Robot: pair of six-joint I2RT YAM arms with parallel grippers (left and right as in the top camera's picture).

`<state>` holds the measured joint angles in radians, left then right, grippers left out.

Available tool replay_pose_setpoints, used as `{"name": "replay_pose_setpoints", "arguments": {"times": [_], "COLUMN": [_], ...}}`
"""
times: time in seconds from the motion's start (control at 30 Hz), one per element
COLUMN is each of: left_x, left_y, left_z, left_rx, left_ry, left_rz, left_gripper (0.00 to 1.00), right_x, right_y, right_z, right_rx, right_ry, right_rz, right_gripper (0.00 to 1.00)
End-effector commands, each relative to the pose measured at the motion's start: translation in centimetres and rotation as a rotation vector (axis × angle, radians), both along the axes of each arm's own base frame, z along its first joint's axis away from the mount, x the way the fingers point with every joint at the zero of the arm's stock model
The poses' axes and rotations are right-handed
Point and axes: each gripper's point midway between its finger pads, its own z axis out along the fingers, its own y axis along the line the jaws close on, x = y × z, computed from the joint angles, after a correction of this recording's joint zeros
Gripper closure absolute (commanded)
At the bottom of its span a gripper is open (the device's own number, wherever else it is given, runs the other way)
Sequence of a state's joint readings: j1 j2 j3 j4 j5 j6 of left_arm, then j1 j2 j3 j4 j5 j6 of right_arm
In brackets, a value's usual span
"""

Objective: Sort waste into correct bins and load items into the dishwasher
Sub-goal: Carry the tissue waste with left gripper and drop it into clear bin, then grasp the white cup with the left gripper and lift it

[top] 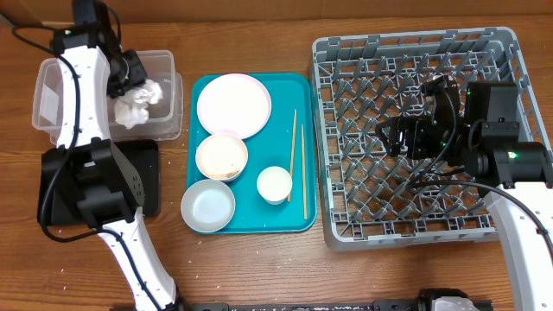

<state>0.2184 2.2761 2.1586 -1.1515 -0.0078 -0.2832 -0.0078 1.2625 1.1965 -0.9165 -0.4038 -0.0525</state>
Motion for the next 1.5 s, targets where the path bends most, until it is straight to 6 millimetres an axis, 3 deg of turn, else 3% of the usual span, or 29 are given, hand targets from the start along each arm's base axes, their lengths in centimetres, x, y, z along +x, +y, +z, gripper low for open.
{"name": "replay_pose_setpoints", "arguments": {"times": [0.0,0.13,0.3,0.5,0.53,0.73,0.9,1.03,1.2,1.3,1.47], "left_x": [0.2,1.1,0.9,-3.1,-3.9,-6.5,-10.3,-14.1,-17.8,-18.8,-19.8], "left_y": [-0.2,-1.4,-3.3,-6.3,-6.8,-12.1,-16.4,-19.5,-22.4,-24.8,-27.5], "left_z": [0.1,2.7,8.8,16.3,17.5,20.7,19.7,16.9,11.6,7.4,2.4], "left_rx": [0.002,-0.038,-0.094,-0.146,-0.133,-0.236,-0.225,-0.229,-0.221,-0.224,-0.219], "left_ry": [-0.014,-0.067,-0.147,-0.2,-0.21,-0.26,-0.159,-0.015,0.193,0.263,0.293], "left_rz": [-0.003,-0.104,-0.196,-0.337,-0.367,-0.475,-0.593,-0.673,-0.814,-0.89,-0.96], "left_gripper": [0.24,0.19,0.19,0.19,0.24,0.25,0.25,0.25,0.28,0.29,0.36], "right_x": [0.4,0.4,0.4,0.4,0.4,0.2,0.2,0.3,0.7,0.7,0.7], "right_y": [-0.1,-0.1,-0.1,-0.1,-0.1,-0.1,-0.1,-0.1,-0.1,-0.1,-0.1], "right_z": [1.1,1.1,1.1,1.1,1.1,1.0,0.9,1.0,1.3,1.3,1.3], "right_rx": [0.008,0.007,0.007,0.007,0.007,0.008,0.007,0.007,0.007,0.007,0.007], "right_ry": [-0.03,-0.03,-0.03,-0.03,-0.03,-0.023,-0.021,-0.028,-0.047,-0.049,-0.048], "right_rz": [-0.001,-0.001,-0.001,-0.001,-0.001,-0.001,-0.001,-0.001,-0.001,-0.001,-0.001], "right_gripper": [0.0,0.0,0.0,0.0,0.0,0.0,0.0,0.0,0.0,0.0,0.0]}}
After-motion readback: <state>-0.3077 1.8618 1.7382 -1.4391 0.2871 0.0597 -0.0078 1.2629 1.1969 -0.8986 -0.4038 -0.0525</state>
